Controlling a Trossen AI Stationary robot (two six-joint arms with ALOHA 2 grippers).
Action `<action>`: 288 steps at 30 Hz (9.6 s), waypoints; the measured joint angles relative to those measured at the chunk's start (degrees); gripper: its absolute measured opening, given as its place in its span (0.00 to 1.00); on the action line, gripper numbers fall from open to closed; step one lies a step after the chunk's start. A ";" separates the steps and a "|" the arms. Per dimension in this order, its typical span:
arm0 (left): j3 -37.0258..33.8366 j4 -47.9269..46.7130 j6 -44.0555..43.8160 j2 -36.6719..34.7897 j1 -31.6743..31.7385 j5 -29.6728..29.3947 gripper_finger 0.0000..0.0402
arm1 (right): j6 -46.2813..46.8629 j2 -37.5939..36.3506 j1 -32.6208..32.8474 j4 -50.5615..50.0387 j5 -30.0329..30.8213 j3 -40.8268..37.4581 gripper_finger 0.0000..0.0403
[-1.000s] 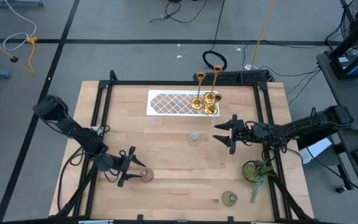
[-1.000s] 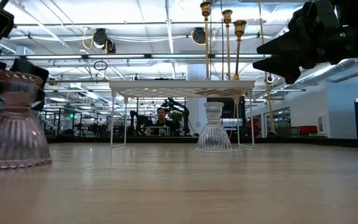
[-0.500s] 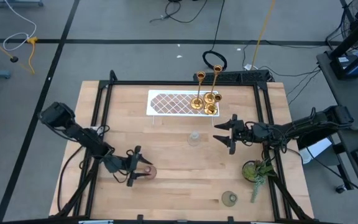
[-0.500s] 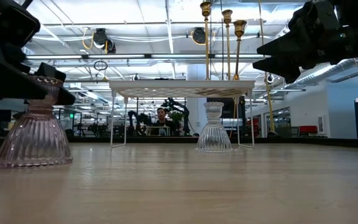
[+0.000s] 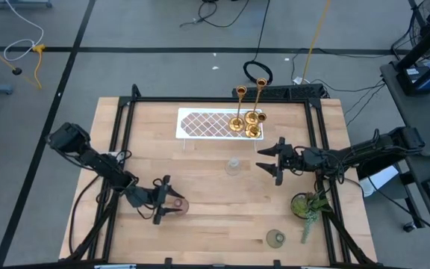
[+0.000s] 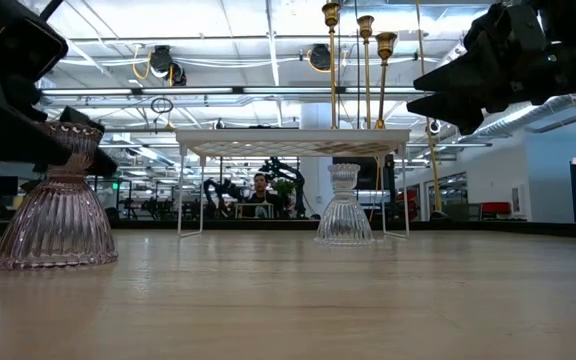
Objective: Pick & Place candle stick holders
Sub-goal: Put the purple glass candle holder on the shelf, then put the transparent glass candle holder on the shelf
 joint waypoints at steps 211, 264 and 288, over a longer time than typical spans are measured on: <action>15.39 -29.26 16.05 -27.96 22.01 1.63 0.63 | -0.06 62.42 -1.84 21.57 7.35 28.68 0.24; 15.39 -29.37 15.18 -27.96 20.52 1.63 0.63 | -7.08 62.70 -2.28 23.29 1.41 33.92 0.33; 15.41 -27.10 16.31 -27.96 20.48 4.53 0.63 | -22.59 45.99 -5.92 13.24 7.91 41.74 0.34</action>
